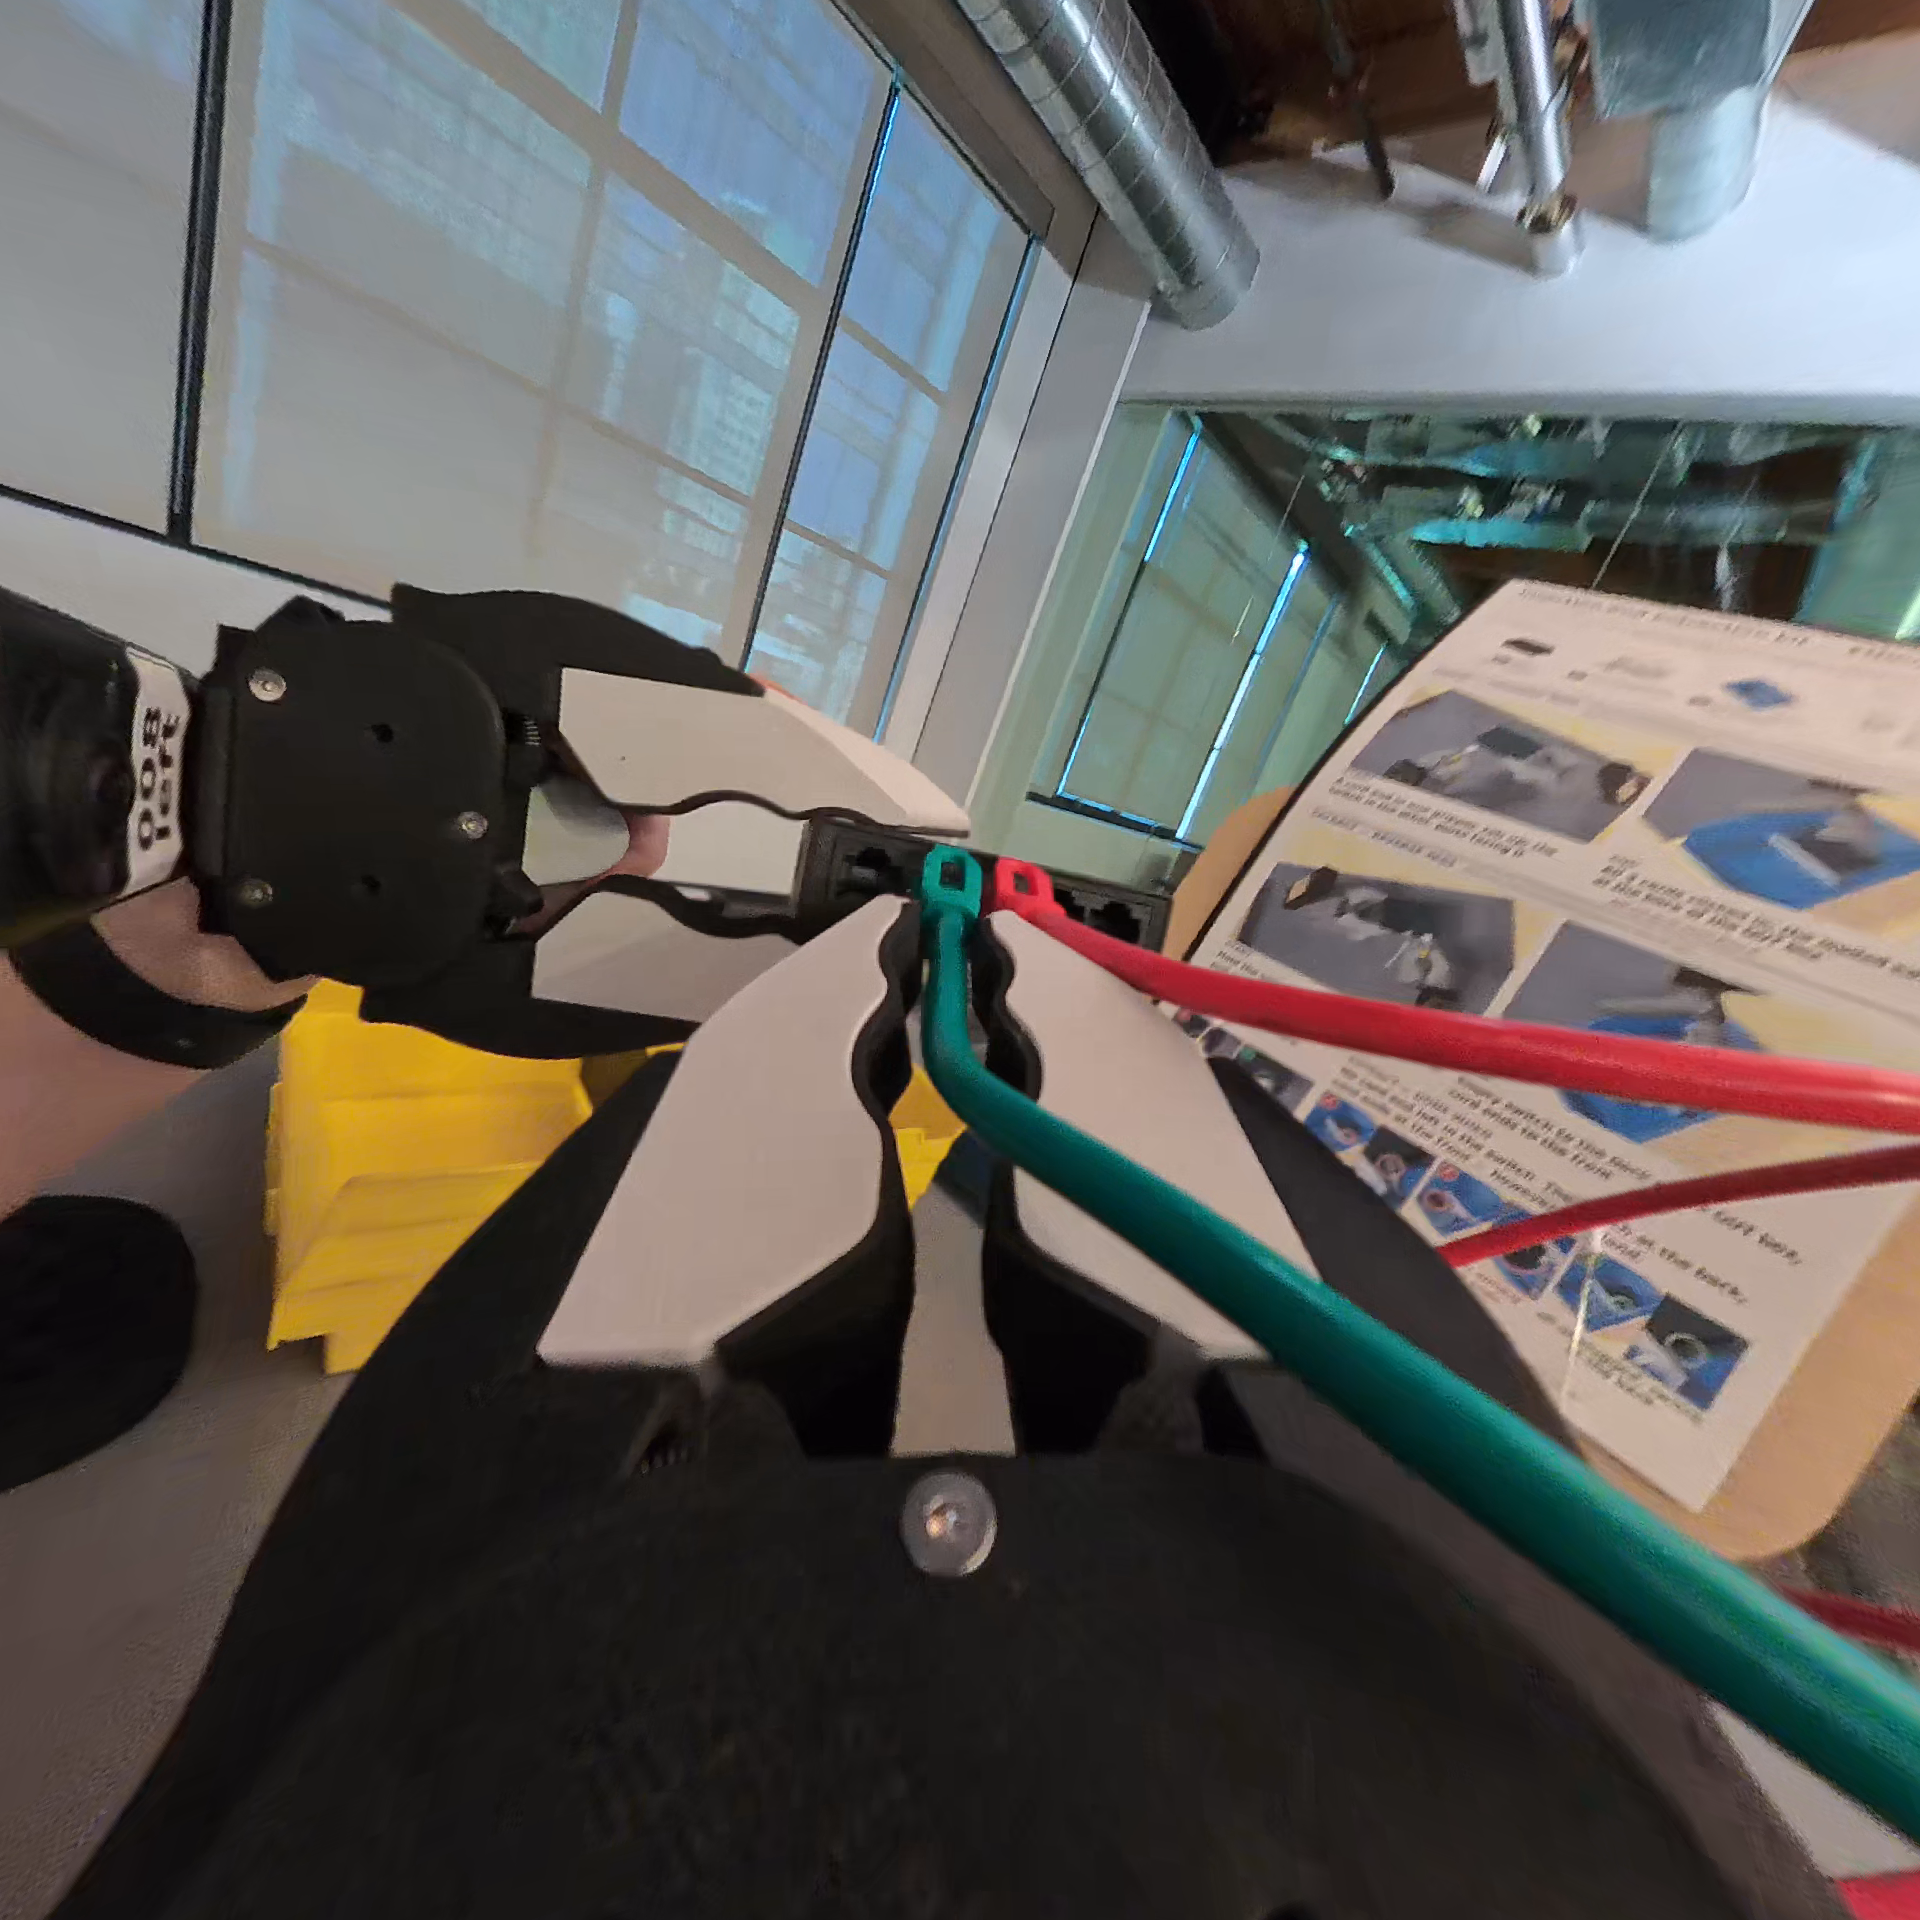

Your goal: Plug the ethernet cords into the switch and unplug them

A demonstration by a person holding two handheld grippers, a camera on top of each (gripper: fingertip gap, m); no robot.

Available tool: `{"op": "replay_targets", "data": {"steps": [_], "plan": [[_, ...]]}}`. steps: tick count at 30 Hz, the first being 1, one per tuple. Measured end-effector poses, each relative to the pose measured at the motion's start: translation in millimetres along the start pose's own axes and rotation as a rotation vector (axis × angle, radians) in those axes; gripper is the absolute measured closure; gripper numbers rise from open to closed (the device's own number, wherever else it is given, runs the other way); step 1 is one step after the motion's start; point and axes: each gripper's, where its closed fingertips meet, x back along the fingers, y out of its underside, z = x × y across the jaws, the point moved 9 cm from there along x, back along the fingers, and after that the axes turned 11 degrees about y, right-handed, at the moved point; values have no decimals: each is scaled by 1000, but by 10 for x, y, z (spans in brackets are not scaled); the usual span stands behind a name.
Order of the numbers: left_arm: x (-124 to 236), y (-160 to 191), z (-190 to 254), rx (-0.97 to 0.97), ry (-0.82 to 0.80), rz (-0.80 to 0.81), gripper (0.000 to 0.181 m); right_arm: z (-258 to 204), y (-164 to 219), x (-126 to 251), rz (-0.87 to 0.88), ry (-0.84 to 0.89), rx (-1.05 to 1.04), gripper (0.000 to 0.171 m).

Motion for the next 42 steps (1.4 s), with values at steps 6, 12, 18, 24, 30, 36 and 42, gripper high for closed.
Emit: {"op": "replay_targets", "data": {"steps": [6, 12, 18, 24, 30, 36, 42], "plan": [[-10, -71, -20, 84, -15, 43, 143, 19, -45, 54, 65, 60, 62, 161], [-24, -44, -7, 87, -3, 38, 141, 41, -34, 39, 43, 53, 48, 161], [-14, 21, -38, 158, 50, 22, 127, 168, -30, 37, 17, 77, 22, 161], [193, 271, -315, 613, 233, 123, 114, 246, -5, 34, 1, 101, 28, 161], [176, 353, -515, 1342, 504, 453, 101, 241, -8, 44, 11, 151, 137, 162], [-96, 304, -312, 1565, 547, 362, 91, 137, -30, 48, 26, 180, 288, 162], [-197, 237, -208, 1641, 658, 440, 103, 19, -9, 36, 36, 177, 420, 162]]}}
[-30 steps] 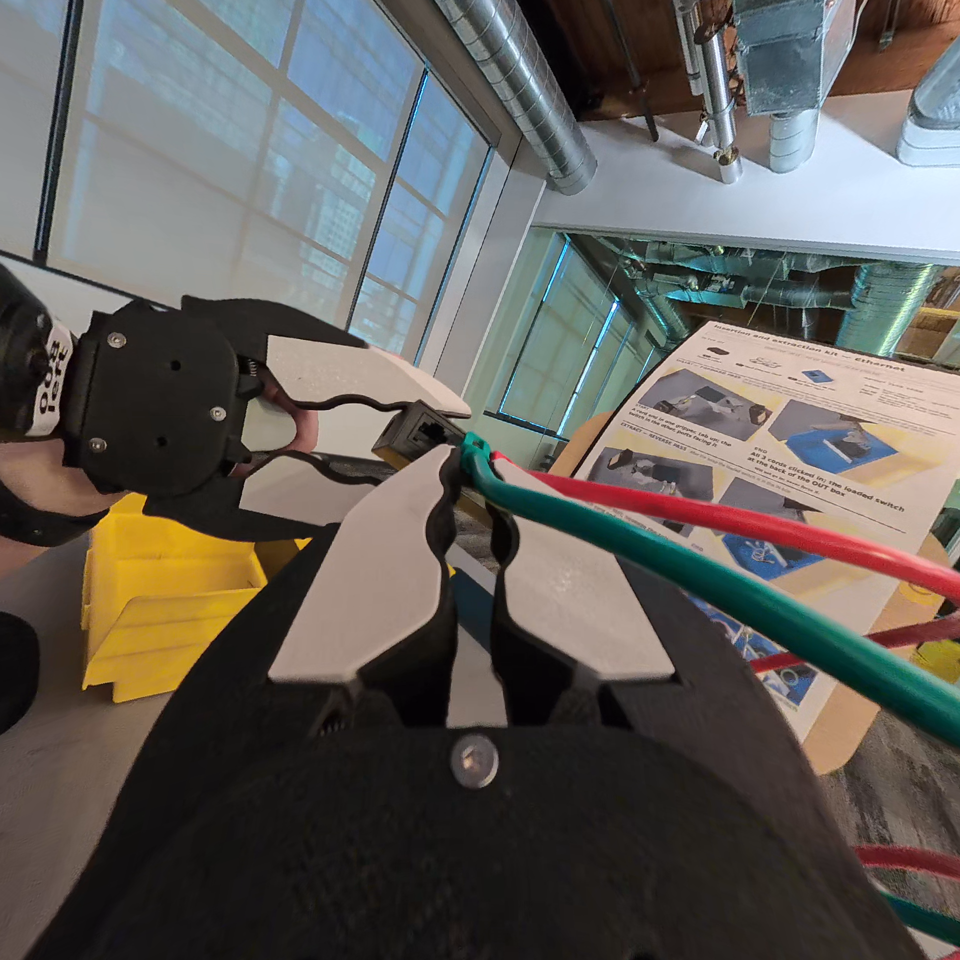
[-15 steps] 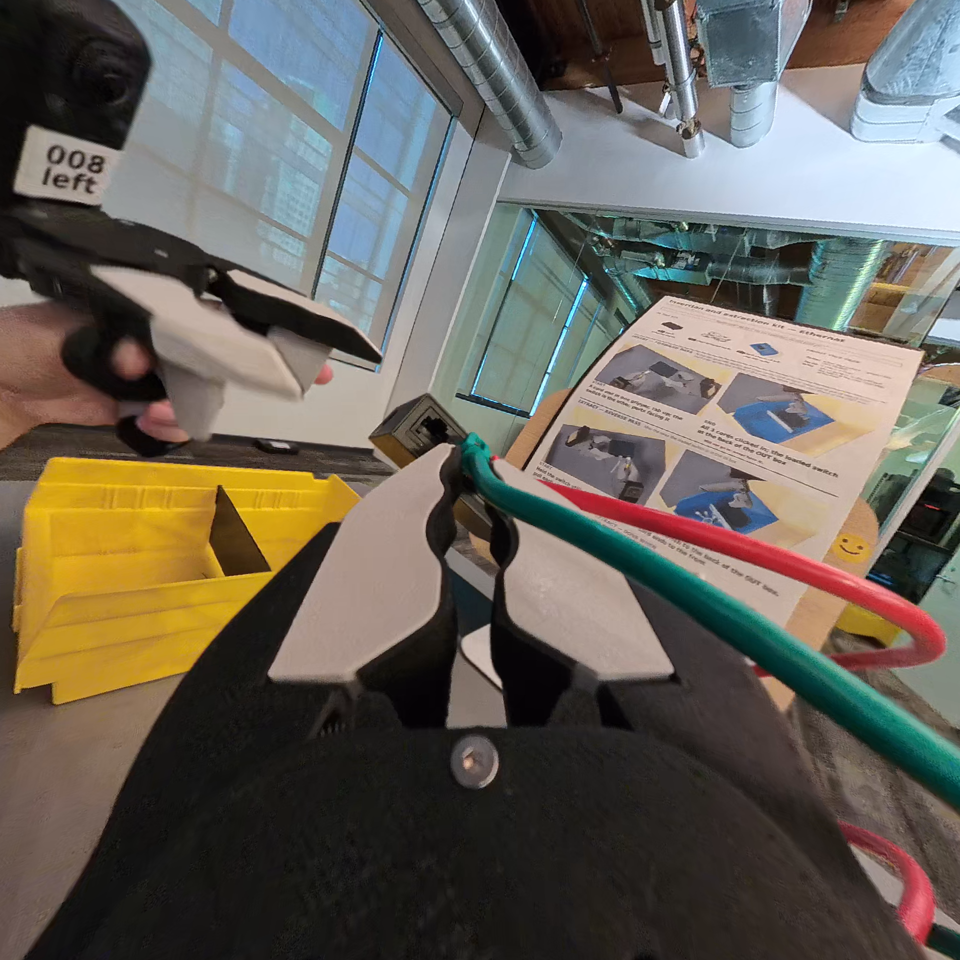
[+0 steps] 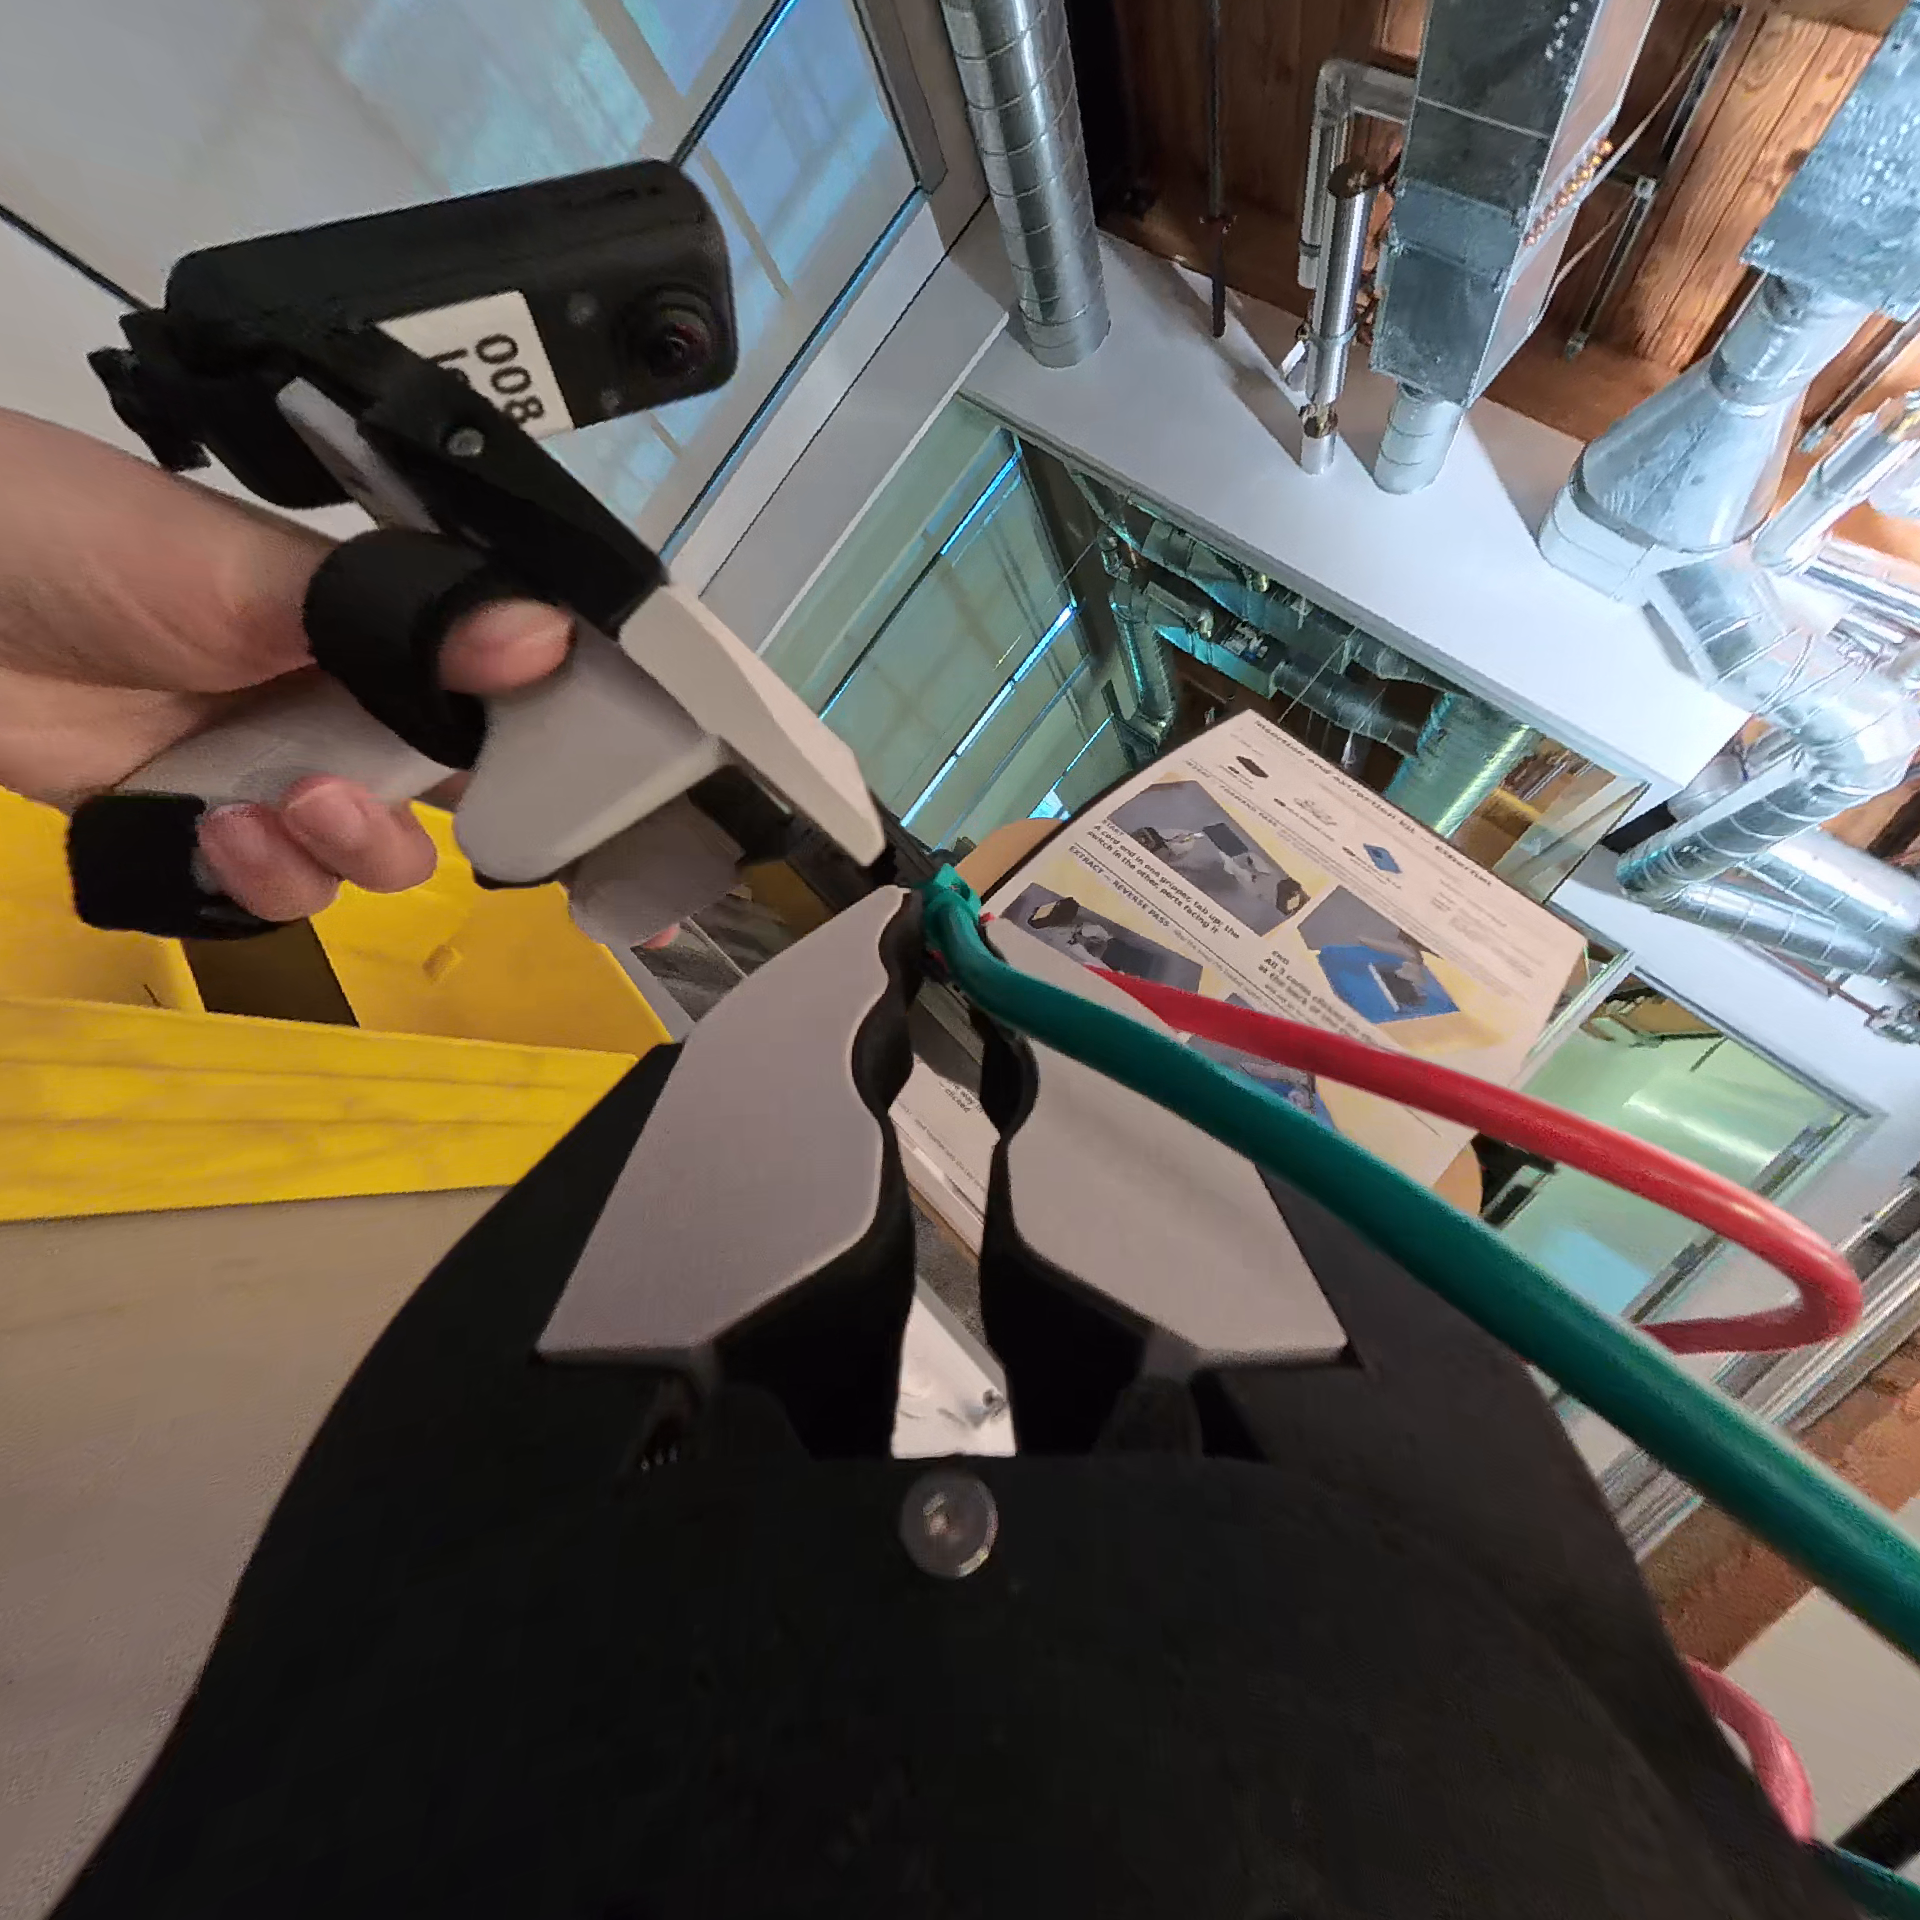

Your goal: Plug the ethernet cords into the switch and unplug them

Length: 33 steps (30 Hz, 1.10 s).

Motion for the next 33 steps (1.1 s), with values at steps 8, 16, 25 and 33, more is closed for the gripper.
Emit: {"op": "replay_targets", "data": {"steps": [8, 16, 25, 33], "plan": [[7, -16, 22, -185, -40, 35, 118, 16, -21, -13, -7, -29, -38, 162], [10, -60, 174, -459, -137, 112, 118, 107, -46, -39, -34, -89, -331, 162], [26, -55, 382, -683, -114, 212, 118, 149, -215, 64, 73, -88, -293, 161], [94, -68, 552, -796, -88, 206, 118, 112, -380, 149, 122, -71, -178, 161]]}}
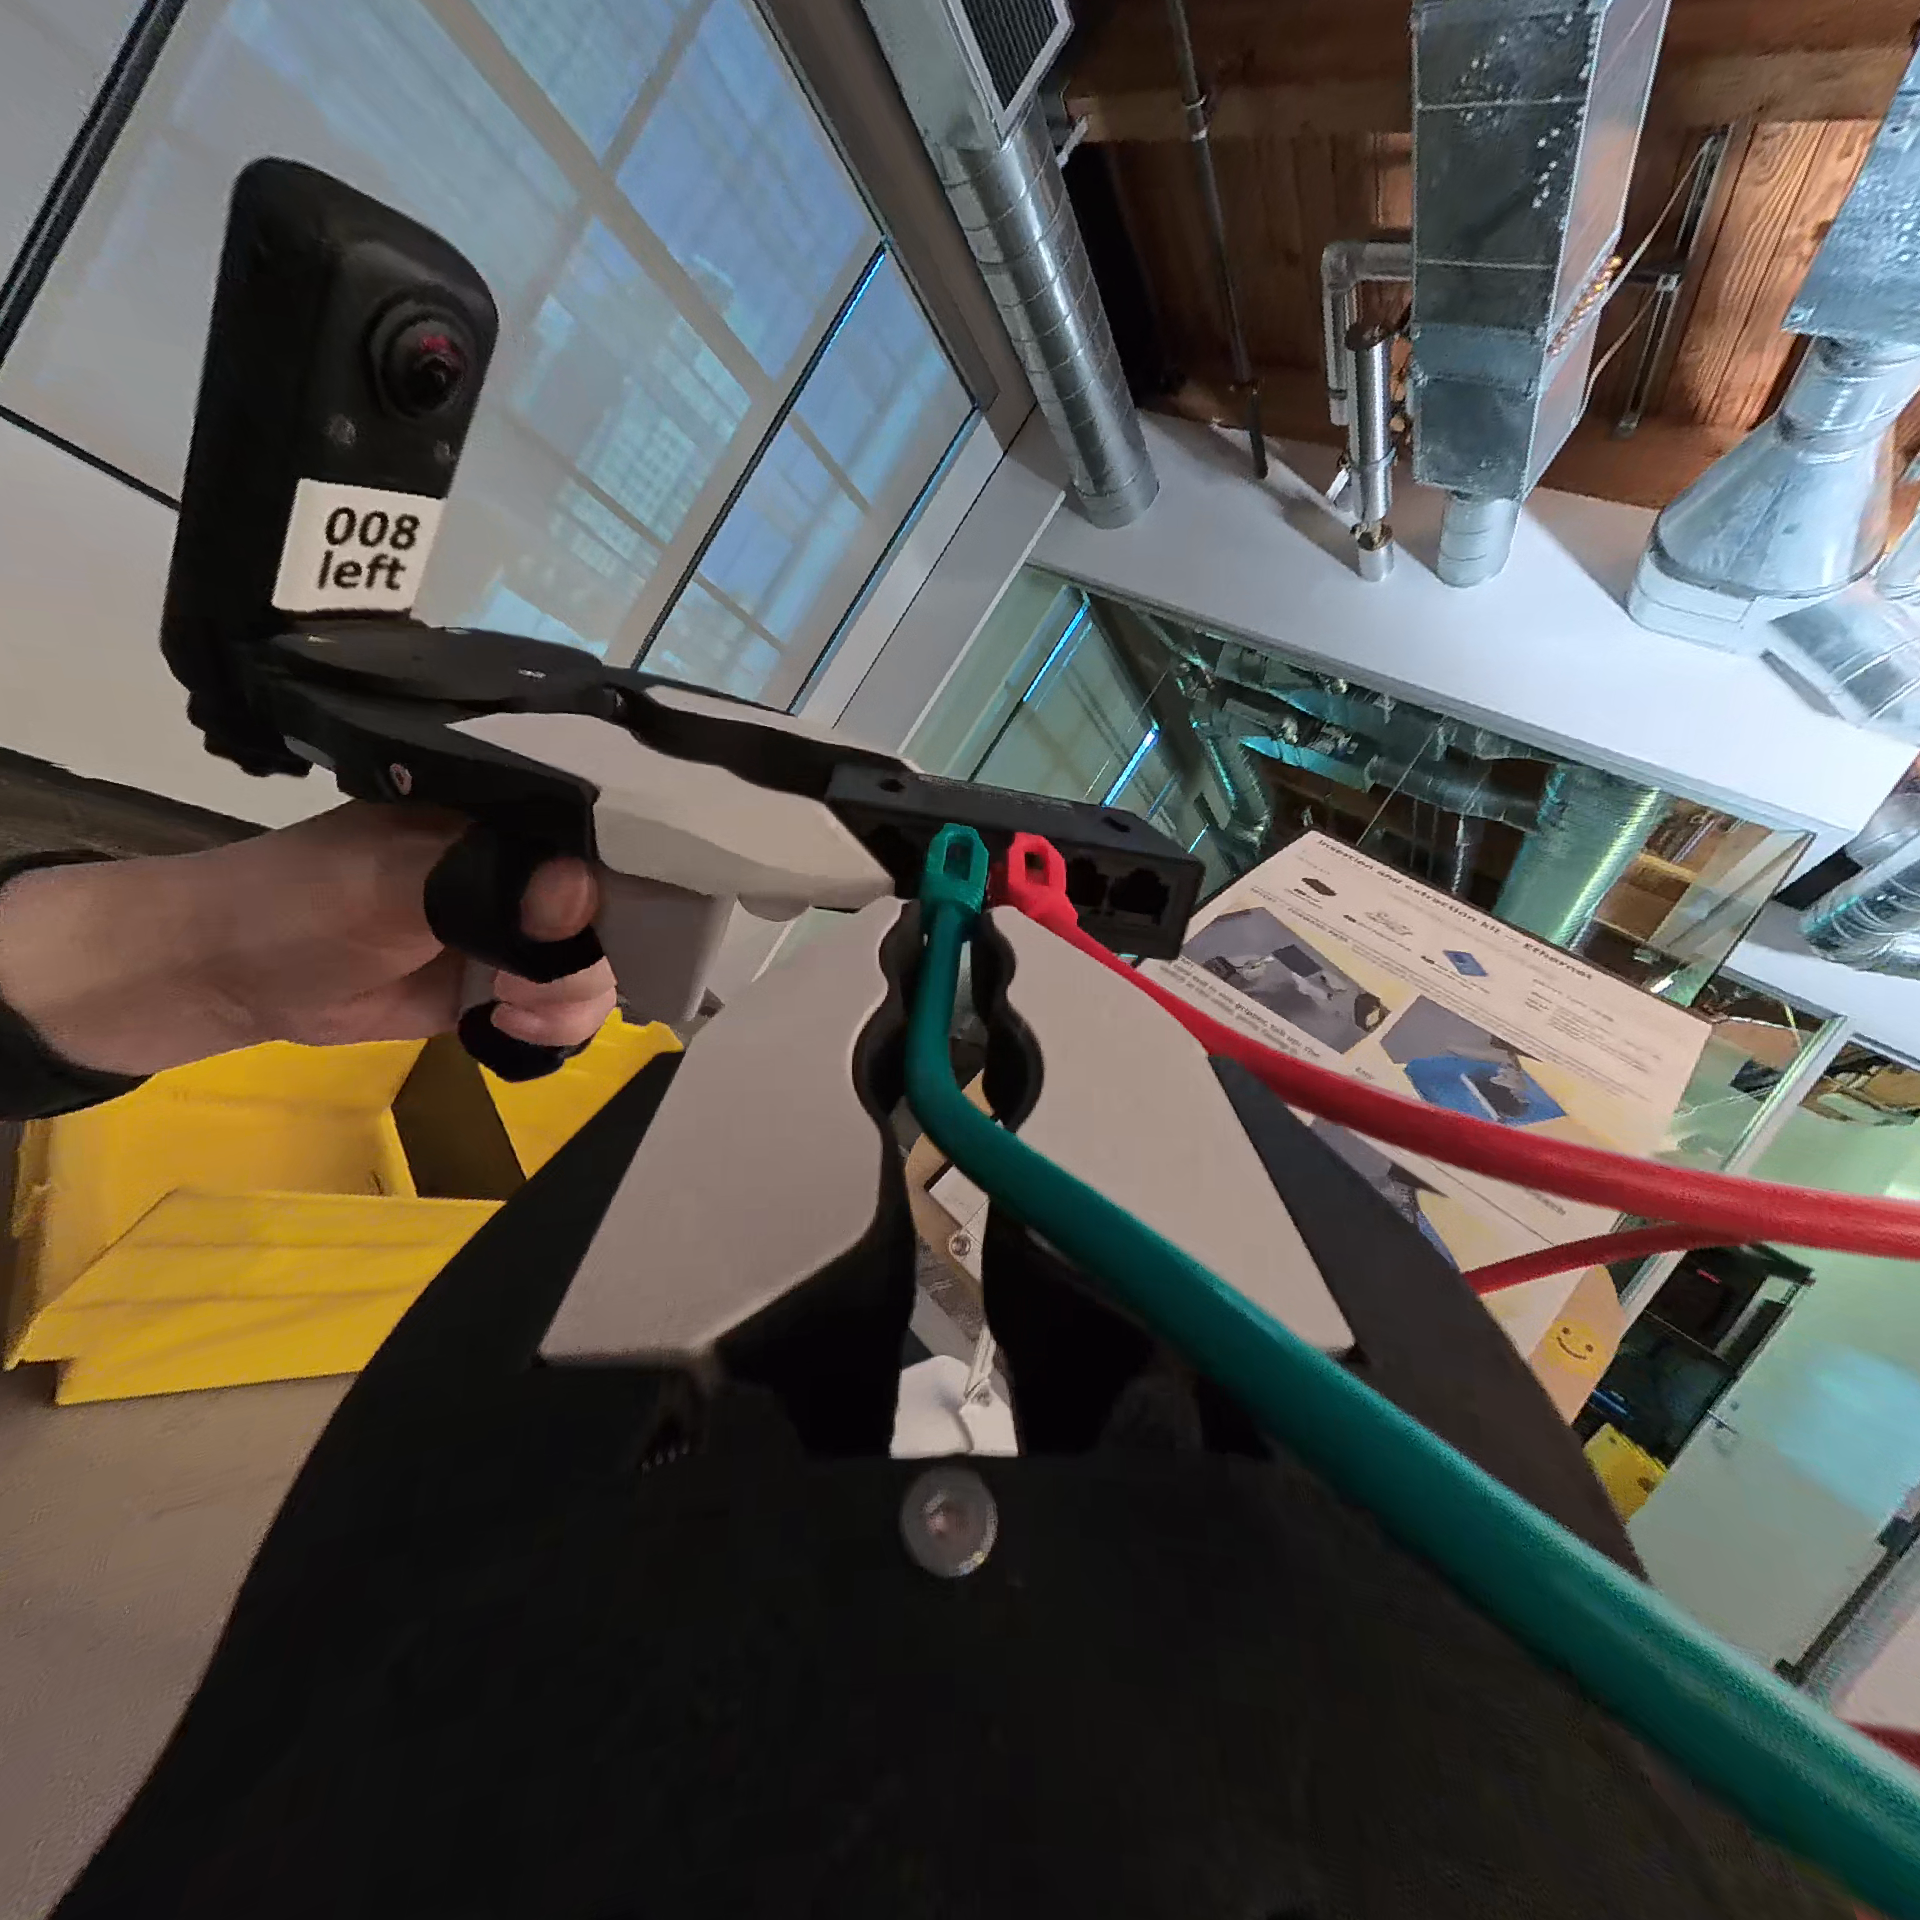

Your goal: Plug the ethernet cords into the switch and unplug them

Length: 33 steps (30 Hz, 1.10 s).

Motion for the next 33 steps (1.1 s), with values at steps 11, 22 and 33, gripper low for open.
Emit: {"op": "replay_targets", "data": {"steps": [11, 22, 33], "plan": [[-7, -40, 62, -18, -30, -52, 117, -14, -44, 9, -33, 9, 25, 161], [-26, -87, 121, -24, -65, -63, 117, -5, -73, 22, -32, 5, 29, 161], [-33, -111, 152, -64, -88, -105, 117, -4, -61, 21, -46, -6, 37, 162]]}}
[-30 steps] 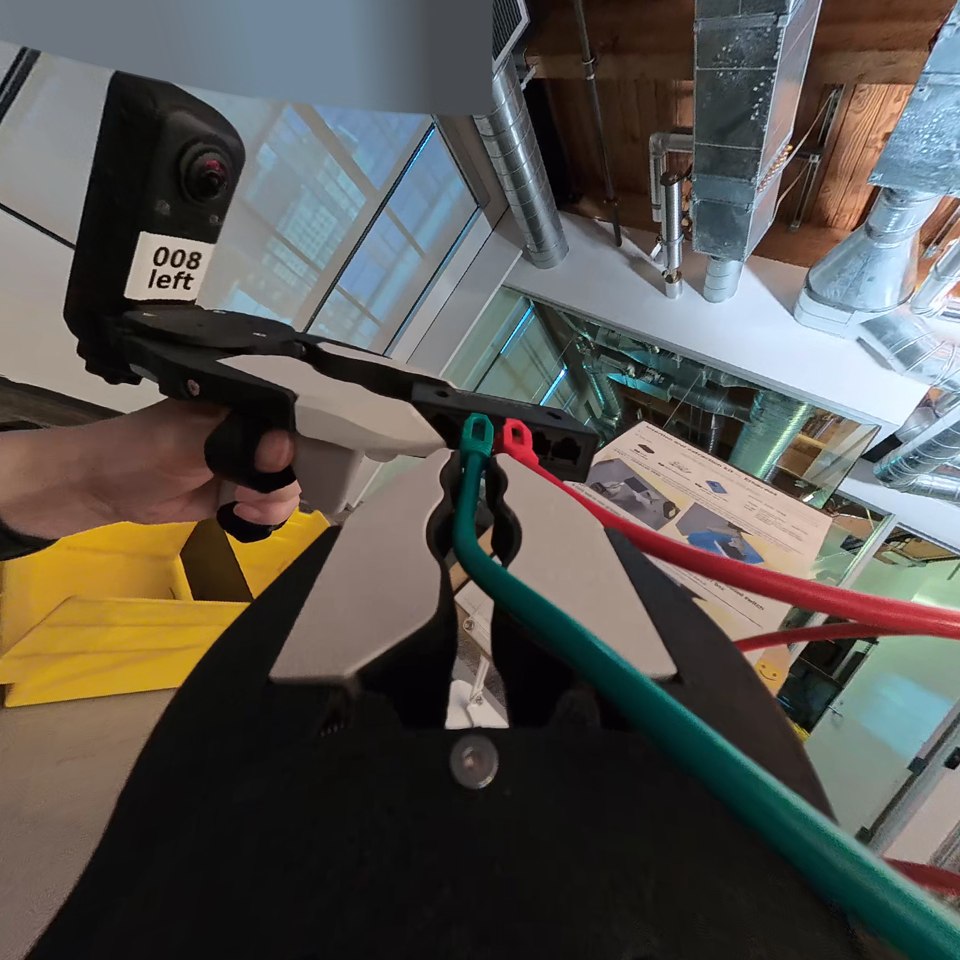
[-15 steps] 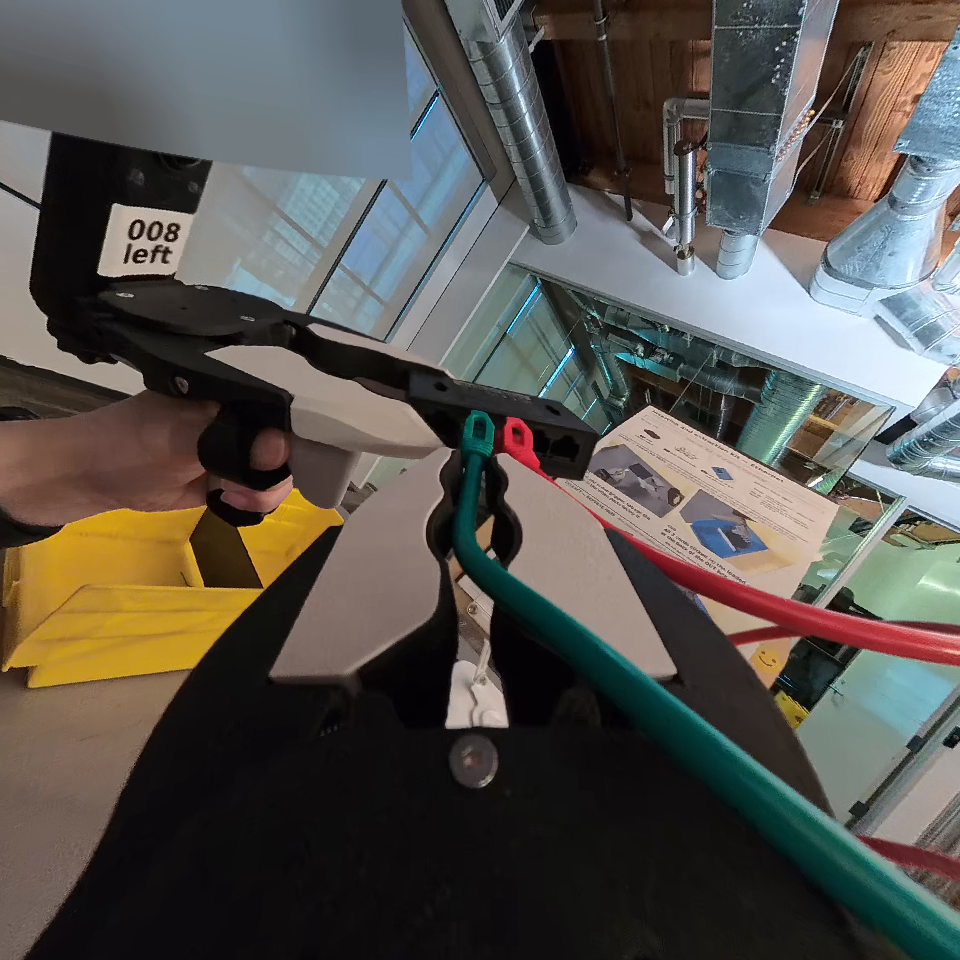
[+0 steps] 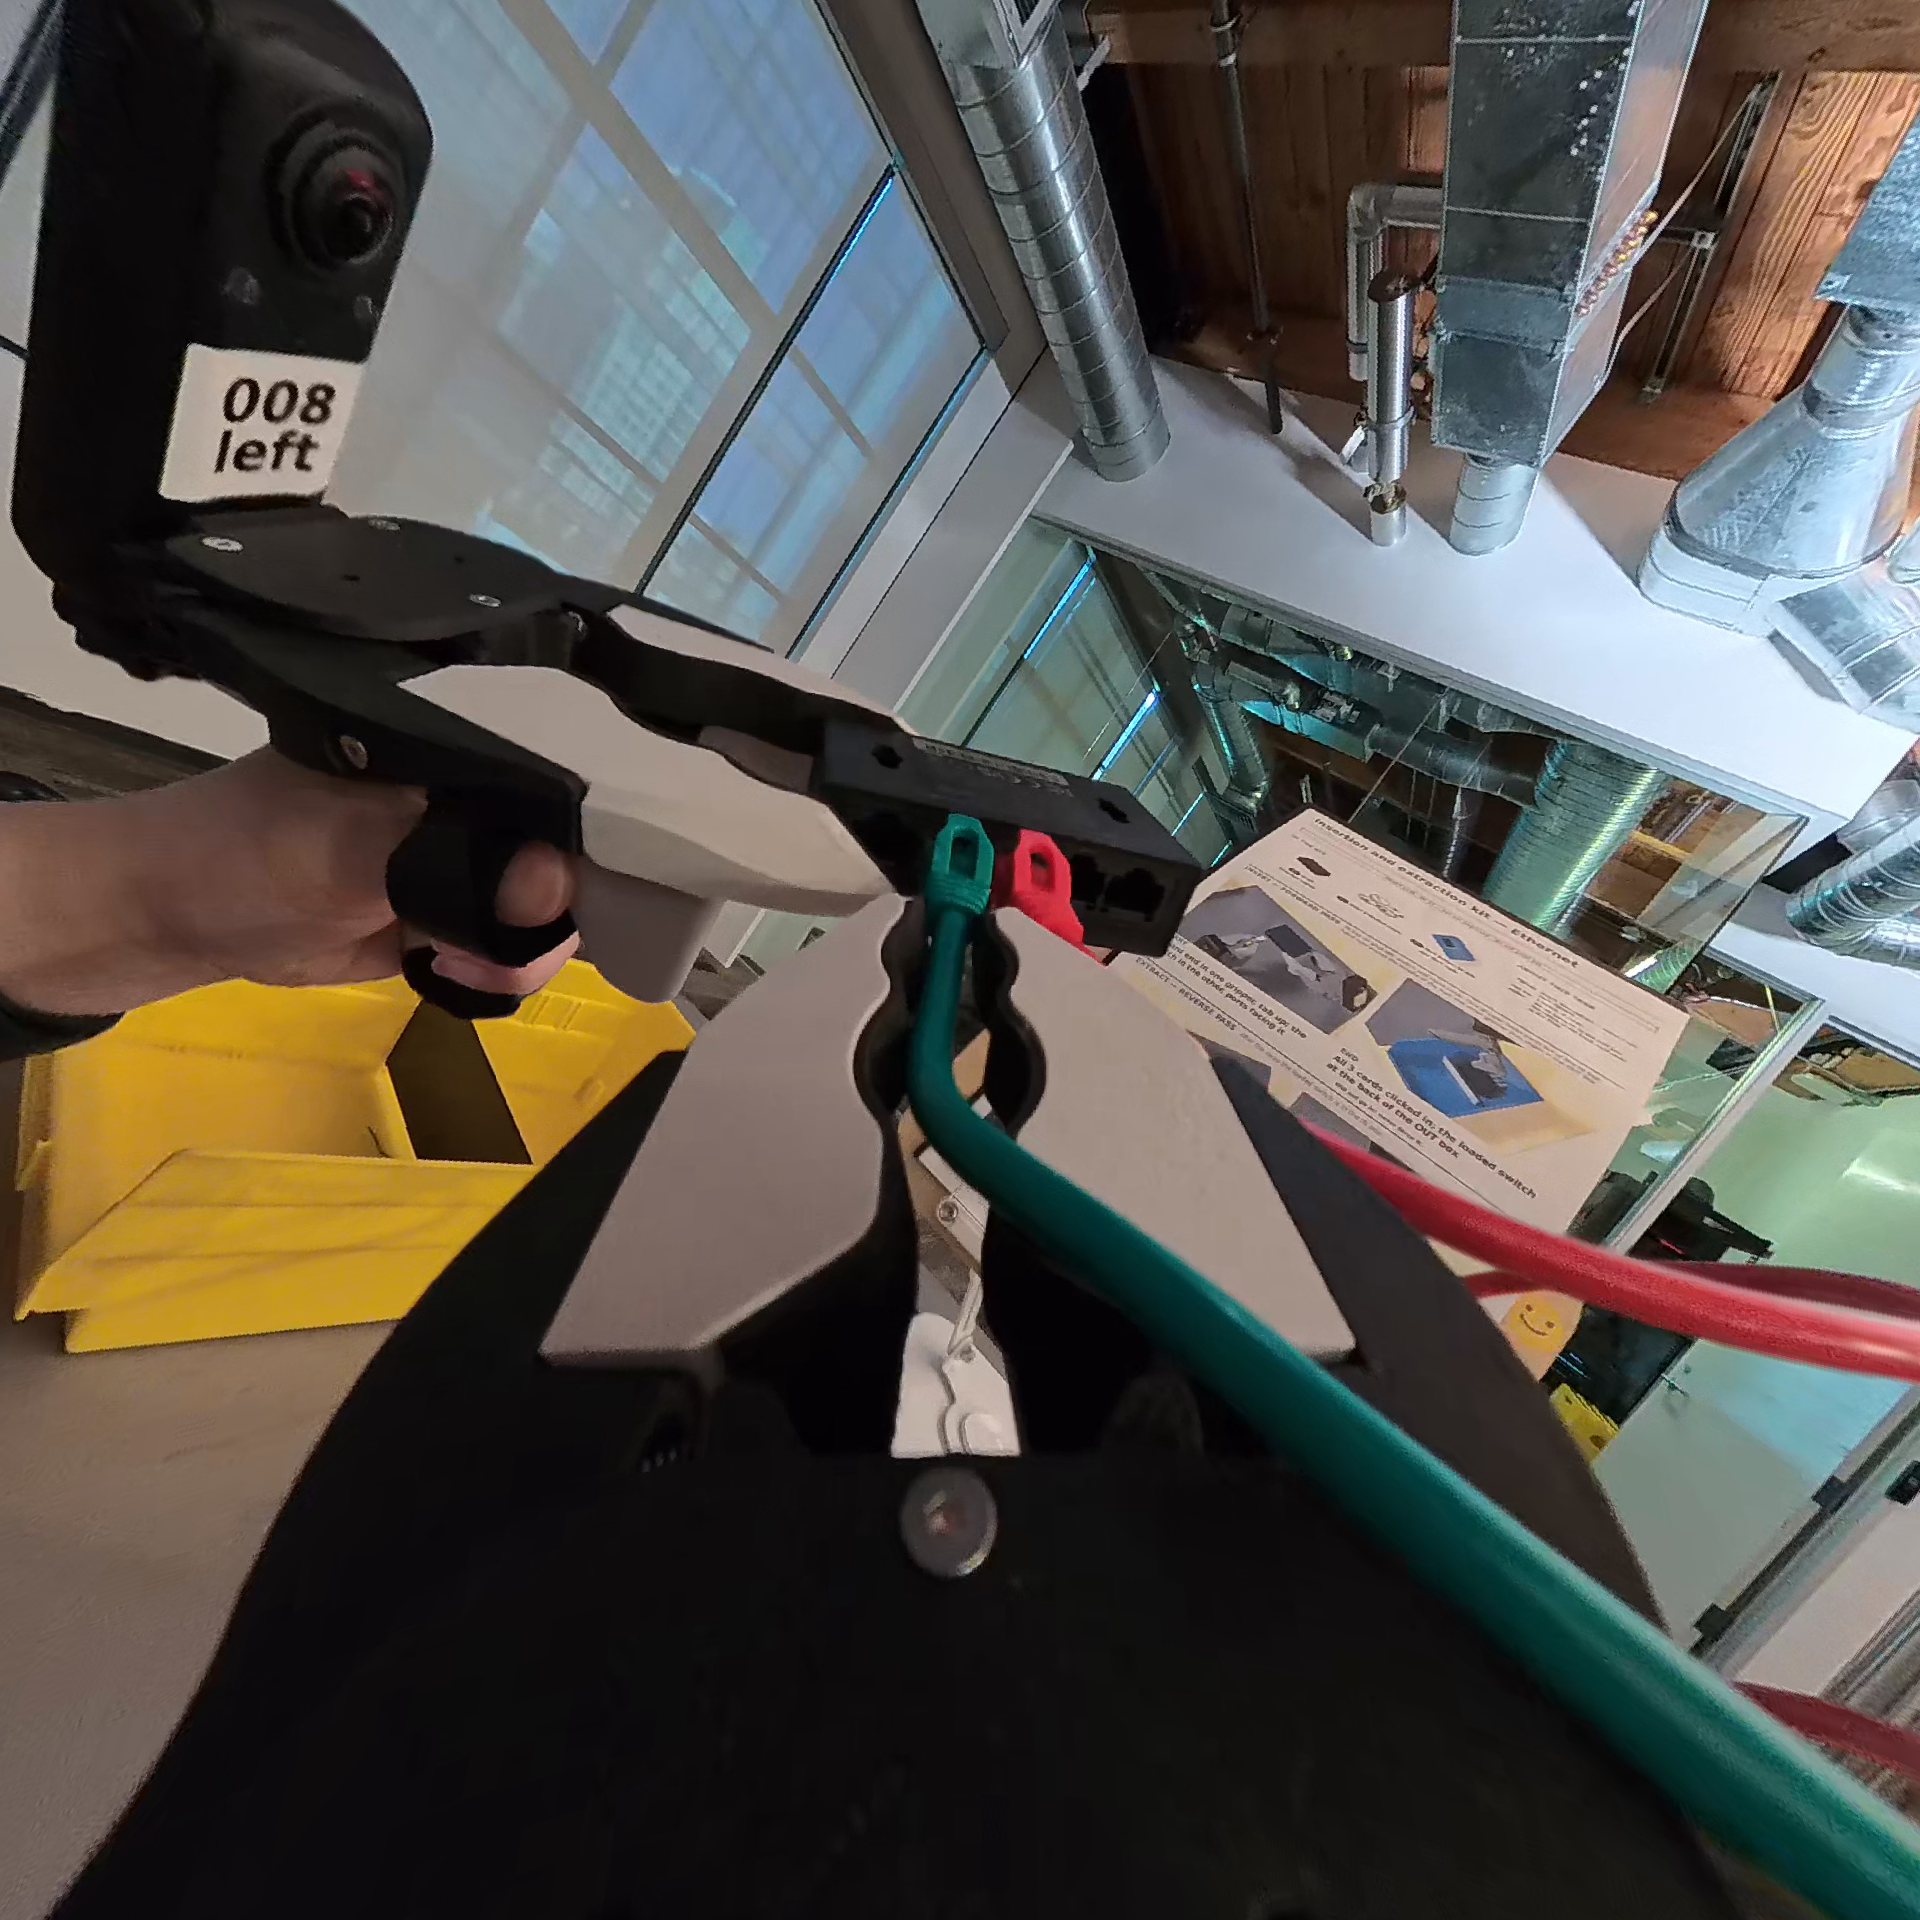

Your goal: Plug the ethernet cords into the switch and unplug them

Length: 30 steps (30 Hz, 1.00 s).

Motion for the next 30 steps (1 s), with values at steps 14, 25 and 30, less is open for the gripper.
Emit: {"op": "replay_targets", "data": {"steps": [14, 25, 30], "plan": [[40, 236, -115, -548, -155, -292, 109, 202, 98, -64, -75, -82, -21, 164], [-106, 501, 48, -728, -14, -493, 147, 36, 275, -118, -172, -246, 214, 163], [-123, 555, 56, -747, 19, -559, 154, 52, 352, -118, -183, -285, 260, 162]]}}
